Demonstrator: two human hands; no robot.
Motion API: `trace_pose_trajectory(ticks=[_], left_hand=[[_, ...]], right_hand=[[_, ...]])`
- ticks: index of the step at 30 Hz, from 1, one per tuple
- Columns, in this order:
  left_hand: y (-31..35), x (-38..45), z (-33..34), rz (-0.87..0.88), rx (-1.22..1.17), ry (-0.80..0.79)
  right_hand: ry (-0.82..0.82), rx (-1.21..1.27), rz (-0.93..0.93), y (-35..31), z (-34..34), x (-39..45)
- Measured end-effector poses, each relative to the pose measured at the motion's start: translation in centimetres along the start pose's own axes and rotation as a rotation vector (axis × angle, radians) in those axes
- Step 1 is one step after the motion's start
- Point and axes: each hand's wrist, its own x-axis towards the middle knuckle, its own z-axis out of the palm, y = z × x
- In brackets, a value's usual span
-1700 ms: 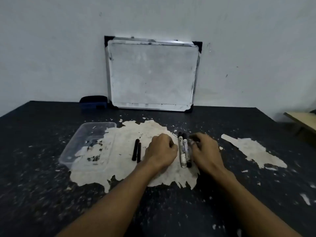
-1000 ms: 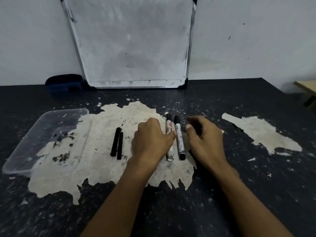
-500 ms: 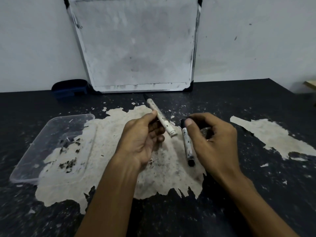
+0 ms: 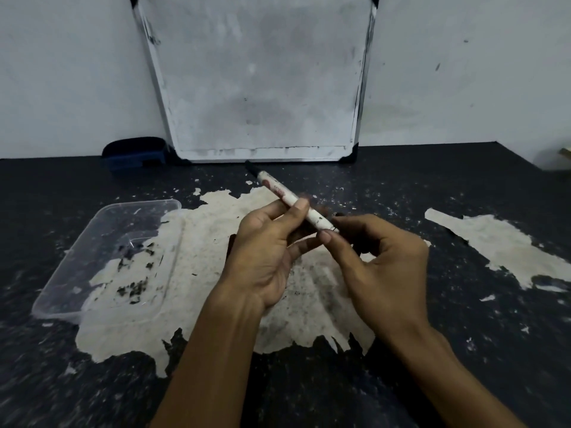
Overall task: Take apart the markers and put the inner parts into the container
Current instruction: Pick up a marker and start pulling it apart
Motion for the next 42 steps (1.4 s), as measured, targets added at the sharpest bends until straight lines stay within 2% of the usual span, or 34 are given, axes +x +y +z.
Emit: trace_pose_trajectory(ticks=[3,6,18,20,25,29,32,37,42], left_hand=[[0.0,-0.3,-0.1,0.018,-0.015,0.036],[-0.3,-0.4,-0.2,0.019,0.027,0.105],[-1.0,-0.9,0.7,0.008,-0.010,0.264],[-0.9,-0.9,0.6,0.033,-0.004,0.252],[-0.4,-0.9,0.1,0.120,0.009,0.131],[-0.3,-1.0,0.1,0.147,0.065,0.070],[-0.3,-1.0,0.3,0.146,0.072,0.076],[-0.8,-1.1,0.6,0.087,0.051,0.157],[-1.0,-1.0,0.5,0.081,0.050,0.267]], right_hand=[[-0.023,0.124,0.106,-0.1,-0.1,0.0],[-0.044,0.132,0.109,-0.2,-0.1,0.0],[0.015,-0.251,-0.265,0.4,-0.2,-0.4],[0.006,-0.210,-0.203,0.0,-0.2,-0.3],[-0.192,-0.008,0.257,-1.0,-0.3,0.2],[-0.387,0.045,0.313,-1.0,-0.4,0.5],[-0.429,0.058,0.255,-0.8,-0.6,0.7],[-0.346,-0.219,0.026,-0.4,-0.5,0.4],[-0.307,-0.326,-0.111,-0.1,-0.2,0.1]])
